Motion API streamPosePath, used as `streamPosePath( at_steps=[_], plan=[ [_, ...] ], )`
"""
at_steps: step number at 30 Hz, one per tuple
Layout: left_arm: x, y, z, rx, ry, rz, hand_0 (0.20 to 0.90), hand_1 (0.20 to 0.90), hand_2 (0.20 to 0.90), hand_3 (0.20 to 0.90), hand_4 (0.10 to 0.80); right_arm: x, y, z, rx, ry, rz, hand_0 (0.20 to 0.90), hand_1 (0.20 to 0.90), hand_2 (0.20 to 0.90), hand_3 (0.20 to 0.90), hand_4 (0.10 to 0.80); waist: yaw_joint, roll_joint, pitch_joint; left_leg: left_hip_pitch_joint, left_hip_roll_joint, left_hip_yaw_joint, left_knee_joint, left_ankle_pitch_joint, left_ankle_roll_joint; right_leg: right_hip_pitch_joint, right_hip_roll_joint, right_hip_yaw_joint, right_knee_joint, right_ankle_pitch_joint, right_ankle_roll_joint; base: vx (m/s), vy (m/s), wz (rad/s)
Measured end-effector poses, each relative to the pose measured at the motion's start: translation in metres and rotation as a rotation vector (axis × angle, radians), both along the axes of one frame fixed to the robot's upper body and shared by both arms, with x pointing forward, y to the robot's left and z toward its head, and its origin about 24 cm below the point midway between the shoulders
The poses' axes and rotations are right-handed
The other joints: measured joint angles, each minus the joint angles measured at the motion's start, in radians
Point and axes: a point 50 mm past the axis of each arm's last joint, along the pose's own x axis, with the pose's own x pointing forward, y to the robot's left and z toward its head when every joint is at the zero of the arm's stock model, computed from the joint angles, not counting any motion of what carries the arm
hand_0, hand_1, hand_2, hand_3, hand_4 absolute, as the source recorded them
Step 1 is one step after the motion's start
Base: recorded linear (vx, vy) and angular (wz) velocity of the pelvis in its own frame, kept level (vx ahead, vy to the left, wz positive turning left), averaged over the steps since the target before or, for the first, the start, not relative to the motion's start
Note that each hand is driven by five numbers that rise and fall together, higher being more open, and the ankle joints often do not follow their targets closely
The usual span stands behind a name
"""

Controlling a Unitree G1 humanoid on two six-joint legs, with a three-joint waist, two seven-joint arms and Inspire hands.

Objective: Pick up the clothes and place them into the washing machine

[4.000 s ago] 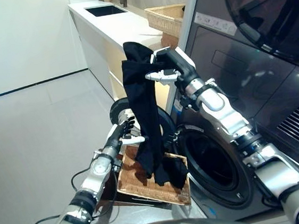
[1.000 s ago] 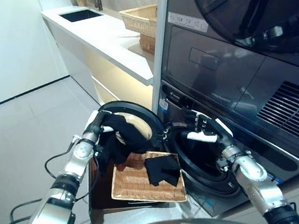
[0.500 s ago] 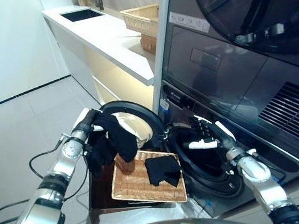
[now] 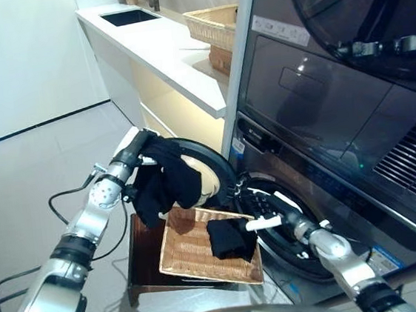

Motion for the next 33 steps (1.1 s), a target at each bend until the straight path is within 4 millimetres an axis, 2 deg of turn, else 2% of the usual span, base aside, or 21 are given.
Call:
streamPosePath(
  at_steps=[5,9,17,22,27,33],
  plan=[
    [-0.003,-0.027,0.003,-0.061,0.004,-0.109,0.200,0.200,0.200,0.200,0.300,0.014,0.013,0.007,0.036,-0.027,0.019,0.900,0.900,0.900,0.900,0.800,0.017,0.001,0.000,-0.001,0.000,-0.004,0.000,0.000,0.000,0.001,0.000,-0.002,0.000,0.000,0.000,-0.001,0.003,0.01],
    [-0.004,-0.039,0.001,-0.112,0.012,-0.136,0.200,0.200,0.200,0.200,0.300,0.025,0.027,0.014,0.067,-0.049,0.047,0.900,0.900,0.900,0.900,0.800,0.017,0.002,0.001,0.000,0.000,-0.003,0.000,0.000,0.000,0.001,0.000,-0.003,0.000,0.000,0.000,0.000,0.000,0.00],
    [-0.007,-0.062,-0.005,-0.198,0.052,-0.201,0.200,0.200,0.200,0.200,0.300,0.044,0.033,0.030,0.074,-0.118,0.035,0.900,0.900,0.900,0.900,0.800,0.017,0.010,0.001,0.000,0.000,-0.003,0.004,0.000,0.000,0.001,0.000,-0.002,0.000,0.000,0.000,0.000,0.000,0.00],
    [-0.012,-0.076,0.002,-0.236,0.040,-0.271,0.200,0.200,0.200,0.200,0.300,0.049,0.035,0.030,0.079,-0.118,0.017,0.900,0.900,0.900,0.900,0.800,0.019,0.011,0.001,0.000,0.000,-0.002,0.005,0.001,0.001,0.001,0.000,-0.002,0.000,0.000,0.000,0.000,0.000,0.00],
    [-0.015,-0.085,0.010,-0.262,0.023,-0.318,0.200,0.200,0.200,0.200,0.300,0.056,0.036,0.031,0.083,-0.115,0.005,0.900,0.900,0.900,0.900,0.800,0.018,0.013,0.001,0.001,0.000,0.000,0.005,0.001,0.000,0.001,0.000,-0.001,0.000,0.000,0.000,0.000,0.000,0.00],
    [-0.016,-0.088,0.009,-0.293,0.042,-0.340,0.200,0.200,0.200,0.200,0.300,0.060,0.041,0.029,0.109,-0.100,-0.013,0.900,0.900,0.900,0.900,0.800,0.019,0.019,0.000,0.001,0.000,0.000,0.005,0.001,0.000,0.000,0.000,-0.001,0.000,0.000,0.000,0.000,0.000,0.00]
  ],
)
